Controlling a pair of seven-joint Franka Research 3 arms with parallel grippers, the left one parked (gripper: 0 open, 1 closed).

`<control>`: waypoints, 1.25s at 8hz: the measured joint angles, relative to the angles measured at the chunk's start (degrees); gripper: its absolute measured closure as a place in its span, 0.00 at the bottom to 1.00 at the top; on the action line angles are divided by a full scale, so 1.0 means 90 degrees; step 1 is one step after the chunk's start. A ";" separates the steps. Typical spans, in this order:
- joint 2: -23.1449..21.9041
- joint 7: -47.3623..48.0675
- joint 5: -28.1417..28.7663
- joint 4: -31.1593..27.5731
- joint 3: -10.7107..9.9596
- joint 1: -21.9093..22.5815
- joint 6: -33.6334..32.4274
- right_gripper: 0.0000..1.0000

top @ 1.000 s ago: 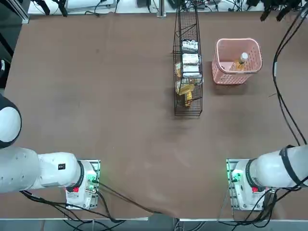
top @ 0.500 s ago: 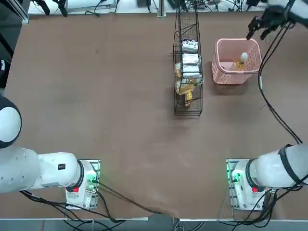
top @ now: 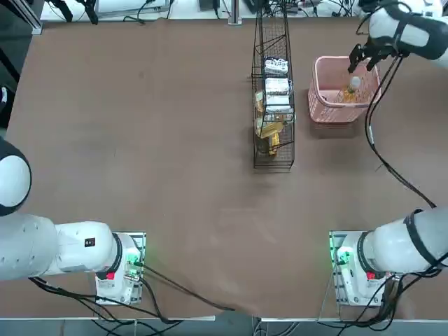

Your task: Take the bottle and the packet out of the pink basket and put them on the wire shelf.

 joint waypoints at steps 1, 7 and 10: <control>0.0044 0.0000 -0.0049 -0.0138 0.0000 -0.0001 0.0195 0.05; 0.0258 -0.0251 -0.0274 -0.0369 -0.0001 -0.0014 0.0636 0.07; 0.0421 -0.0251 -0.0273 -0.0382 0.0000 -0.0014 0.0741 0.08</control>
